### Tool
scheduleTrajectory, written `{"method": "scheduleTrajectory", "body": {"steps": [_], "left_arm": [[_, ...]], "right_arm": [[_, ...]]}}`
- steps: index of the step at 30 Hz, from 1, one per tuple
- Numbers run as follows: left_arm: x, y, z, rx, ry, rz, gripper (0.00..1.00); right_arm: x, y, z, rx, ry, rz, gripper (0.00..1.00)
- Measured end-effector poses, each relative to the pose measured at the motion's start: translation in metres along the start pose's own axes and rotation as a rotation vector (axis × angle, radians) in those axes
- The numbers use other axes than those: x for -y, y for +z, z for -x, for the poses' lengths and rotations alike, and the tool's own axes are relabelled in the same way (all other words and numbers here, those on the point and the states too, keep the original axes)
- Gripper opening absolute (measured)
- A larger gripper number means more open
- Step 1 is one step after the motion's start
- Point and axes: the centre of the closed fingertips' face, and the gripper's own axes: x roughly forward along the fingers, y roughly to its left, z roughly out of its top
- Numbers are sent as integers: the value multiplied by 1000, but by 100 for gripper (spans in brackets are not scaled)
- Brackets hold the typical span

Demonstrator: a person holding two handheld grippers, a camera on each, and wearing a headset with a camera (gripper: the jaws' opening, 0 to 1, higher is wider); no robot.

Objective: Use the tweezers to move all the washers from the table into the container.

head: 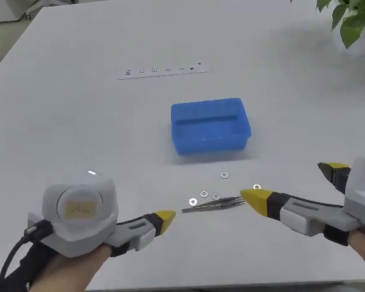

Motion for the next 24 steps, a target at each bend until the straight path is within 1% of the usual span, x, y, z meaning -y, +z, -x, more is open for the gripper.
{"method": "scheduleTrajectory", "body": {"steps": [4,7,9,10,13,14,16,18,21,24], "left_arm": [[7,2,-11,-15,-36,-29,82],[17,4,-21,-25,-68,-63,79],[22,2,-26,-39,-92,-77,76],[25,1,-30,-49,-110,-92,74],[33,-2,-39,-71,-144,-139,69],[39,-5,-43,-86,-185,-153,67],[46,-6,-45,-97,-215,-160,62],[53,-8,-49,-114,-249,-191,56],[60,-15,-54,-144,-285,-255,46],[64,-20,-59,-166,-313,-304,32]], "right_arm": [[-1,1,0,-2,3,-2,91],[0,1,-1,-4,5,-2,91],[0,0,-3,-11,5,-4,91],[0,0,-4,-12,5,-4,91],[1,-2,-6,-19,5,-5,91],[1,-3,-7,-20,5,-8,91],[1,-5,-8,-26,8,-17,91],[2,-7,-10,-32,9,-23,91],[2,-10,-11,-44,10,-22,91],[2,-13,-12,-55,13,-23,91]]}}
